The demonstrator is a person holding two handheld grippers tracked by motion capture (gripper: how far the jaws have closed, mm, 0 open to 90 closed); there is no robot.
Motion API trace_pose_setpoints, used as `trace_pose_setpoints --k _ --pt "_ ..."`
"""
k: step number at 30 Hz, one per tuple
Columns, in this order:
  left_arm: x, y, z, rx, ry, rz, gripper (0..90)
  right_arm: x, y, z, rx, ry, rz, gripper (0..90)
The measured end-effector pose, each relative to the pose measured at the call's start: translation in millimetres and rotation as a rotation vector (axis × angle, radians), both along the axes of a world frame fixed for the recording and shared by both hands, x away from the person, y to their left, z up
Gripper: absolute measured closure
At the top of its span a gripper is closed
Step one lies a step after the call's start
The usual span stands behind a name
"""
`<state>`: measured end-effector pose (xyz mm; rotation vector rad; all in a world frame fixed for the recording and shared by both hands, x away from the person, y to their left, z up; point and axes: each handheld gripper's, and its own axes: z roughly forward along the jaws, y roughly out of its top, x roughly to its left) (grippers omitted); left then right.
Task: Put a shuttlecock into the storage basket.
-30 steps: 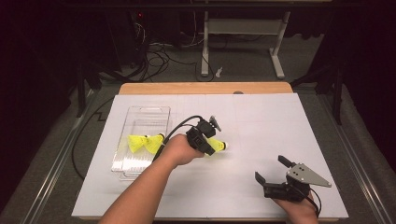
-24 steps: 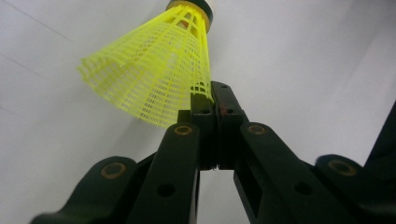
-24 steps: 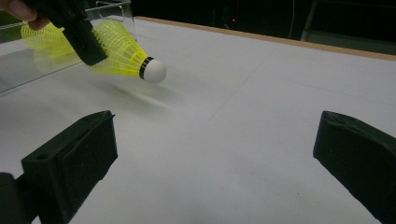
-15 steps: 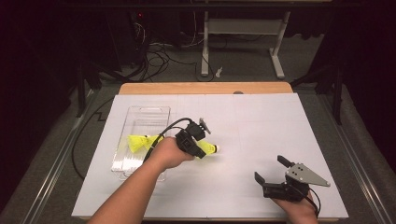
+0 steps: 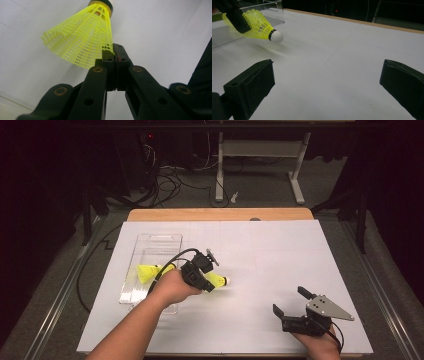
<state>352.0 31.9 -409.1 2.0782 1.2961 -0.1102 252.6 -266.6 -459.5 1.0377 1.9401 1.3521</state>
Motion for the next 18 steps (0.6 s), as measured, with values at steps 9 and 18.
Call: trace_pose_setpoints --k 9,18 --pt "-7.7 -1.1 -1.9 0.064 0.011 -0.006 89.4 0.2 -1.9 2.4 0.011 -0.012 0.02 0.2" --pt "-14.4 -4.3 3.1 0.073 0.005 -0.035 89.3 -0.5 -0.3 2.9 0.02 -0.011 0.021 0.2"
